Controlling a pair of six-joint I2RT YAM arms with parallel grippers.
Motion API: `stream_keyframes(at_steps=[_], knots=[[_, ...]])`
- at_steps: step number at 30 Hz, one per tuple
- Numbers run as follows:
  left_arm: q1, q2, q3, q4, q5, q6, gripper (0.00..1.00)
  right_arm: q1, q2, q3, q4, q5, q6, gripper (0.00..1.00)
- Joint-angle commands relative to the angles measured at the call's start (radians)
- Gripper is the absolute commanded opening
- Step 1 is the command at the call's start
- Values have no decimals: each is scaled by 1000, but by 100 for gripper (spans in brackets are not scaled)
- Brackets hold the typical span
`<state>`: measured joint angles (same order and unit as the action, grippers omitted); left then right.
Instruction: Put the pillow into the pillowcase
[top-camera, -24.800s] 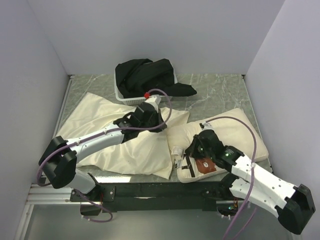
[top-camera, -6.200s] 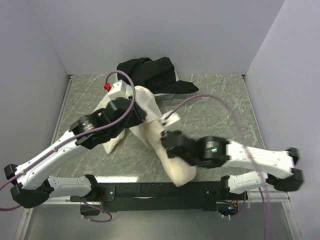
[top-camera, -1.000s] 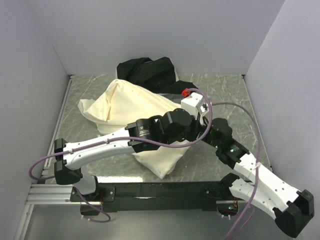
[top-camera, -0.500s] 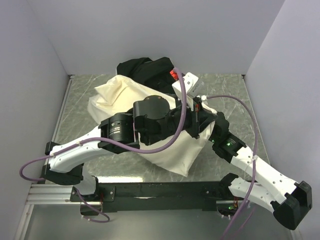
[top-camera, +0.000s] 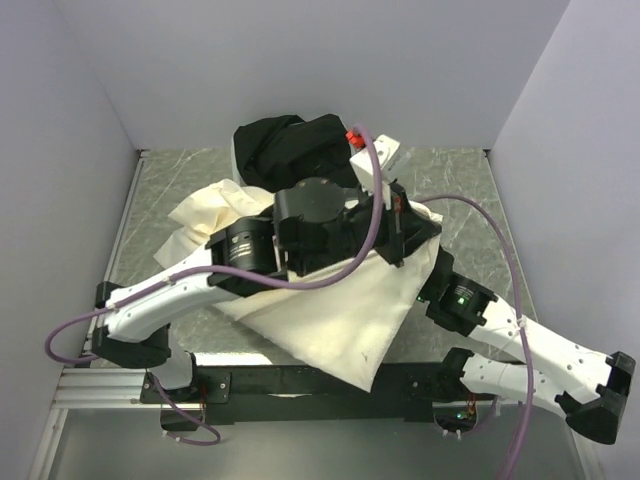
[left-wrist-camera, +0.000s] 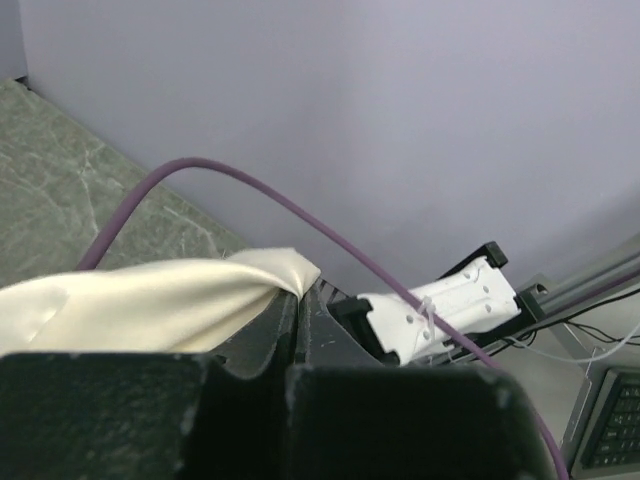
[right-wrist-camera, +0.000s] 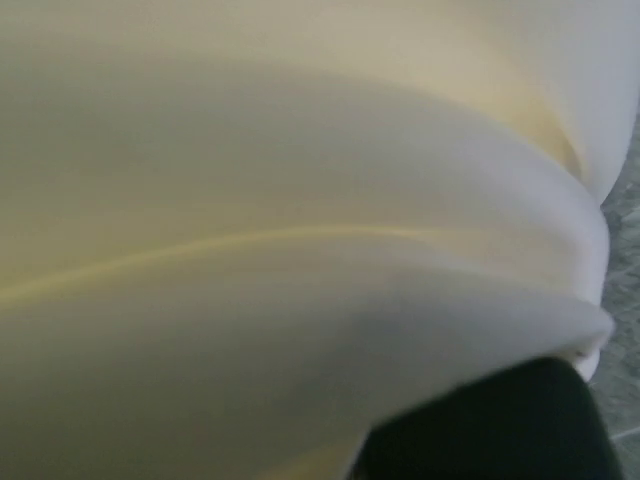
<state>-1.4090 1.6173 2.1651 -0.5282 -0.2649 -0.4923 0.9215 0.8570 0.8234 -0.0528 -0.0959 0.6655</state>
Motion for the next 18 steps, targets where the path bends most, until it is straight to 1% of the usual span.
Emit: stream_keyframes(at_steps=[1,3,4,5,6,8,9,10,11,13,15,16,17,18], knots=[[18,100,225,22,184,-42,1,7,94,37,159,68,-15,0],[-27,191,376,-60,173,-2,1,34,181,2,209,85,-6,0],[-31,194,418,-61,173,10,1,39,207,-7,223,91,5,0],[-31,179,389,-50,170,6,1,40,233,-15,234,90,14,0],[-33,118,260,15,144,11,1,39,276,-24,251,81,17,0],[-16,58,130,69,116,9,1,40,295,-24,258,71,22,0],[-2,31,69,71,99,-17,1,40,300,-23,260,65,19,0],[14,26,52,47,89,-35,1,40,301,-17,252,55,11,0],[54,20,32,40,81,-55,1,39,303,-9,240,50,8,0],[88,-8,-66,72,58,-84,1,37,303,8,209,32,5,0],[149,-25,-150,83,53,-127,2,27,284,-6,205,3,6,0],[172,-25,-169,83,71,-144,2,20,271,-18,208,-25,19,0],[215,-19,-188,83,88,-163,3,-11,254,-38,218,-53,31,0],[232,-1,-208,83,117,-182,6,-33,208,-87,256,-89,46,0]])
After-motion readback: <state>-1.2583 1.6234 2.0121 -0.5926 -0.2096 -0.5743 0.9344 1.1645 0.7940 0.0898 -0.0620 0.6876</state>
